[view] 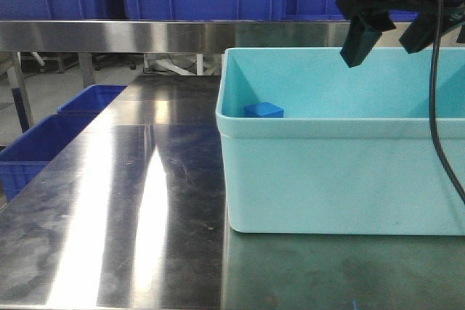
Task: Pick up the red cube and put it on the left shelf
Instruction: 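Move the open right gripper over the red cube in the light-blue bin, then lower the right gripper around the red cube and close it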
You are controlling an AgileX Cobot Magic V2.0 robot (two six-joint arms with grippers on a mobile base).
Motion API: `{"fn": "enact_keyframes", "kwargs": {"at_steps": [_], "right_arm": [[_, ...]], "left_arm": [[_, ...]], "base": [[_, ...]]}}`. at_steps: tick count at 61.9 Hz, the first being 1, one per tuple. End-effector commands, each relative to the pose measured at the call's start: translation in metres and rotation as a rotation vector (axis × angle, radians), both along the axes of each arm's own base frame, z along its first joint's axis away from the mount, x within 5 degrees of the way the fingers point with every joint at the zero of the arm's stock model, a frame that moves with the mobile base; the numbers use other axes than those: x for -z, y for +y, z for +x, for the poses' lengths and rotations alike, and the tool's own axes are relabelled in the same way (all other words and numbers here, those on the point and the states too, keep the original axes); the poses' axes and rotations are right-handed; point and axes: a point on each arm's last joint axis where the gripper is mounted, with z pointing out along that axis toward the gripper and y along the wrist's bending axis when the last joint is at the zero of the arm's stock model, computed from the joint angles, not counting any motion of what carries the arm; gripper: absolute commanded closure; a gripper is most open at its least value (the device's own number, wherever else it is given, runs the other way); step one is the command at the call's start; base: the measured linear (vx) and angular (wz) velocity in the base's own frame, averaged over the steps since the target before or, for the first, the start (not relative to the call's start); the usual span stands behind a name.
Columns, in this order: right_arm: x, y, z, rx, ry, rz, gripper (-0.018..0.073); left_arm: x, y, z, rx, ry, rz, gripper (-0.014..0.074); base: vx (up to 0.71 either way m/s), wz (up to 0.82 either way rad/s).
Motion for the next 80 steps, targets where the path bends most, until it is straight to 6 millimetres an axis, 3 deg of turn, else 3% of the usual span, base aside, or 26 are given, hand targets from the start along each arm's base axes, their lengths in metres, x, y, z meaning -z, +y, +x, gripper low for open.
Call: {"fn": "enact_keyframes", "kwargs": {"at_steps": [1, 40, 56, 80], "right_arm": [[-0.024, 0.0, -0.001, -0.004, -0.082, 0.035, -0.0026], [-0.029, 0.004, 0.003, -0.021, -0.156, 0.069, -0.0022], [-0.017, -0.001, -0.003, -0.015, -0.02, -0.008, -0.0025], [-0.002, 0.003, 0.004, -0.015, 0.029, -0.01, -0.0025]], "left_arm": [[-0.001, 0.0, 0.0, 0.004, -0.069, -0.005, 0.0491], [-0.001, 0.0, 0.0, 0.004, -0.069, -0.005, 0.0491], [-0.001, 0.0, 0.0, 0.004, -0.069, -0.005, 0.0491], [-0.001, 0.0, 0.0, 0.004, -0.069, -0.005, 0.0491]], "base": [[0.0, 0.0], [0.0, 0.0], [0.0, 0.0], [0.0, 0.0]]}}
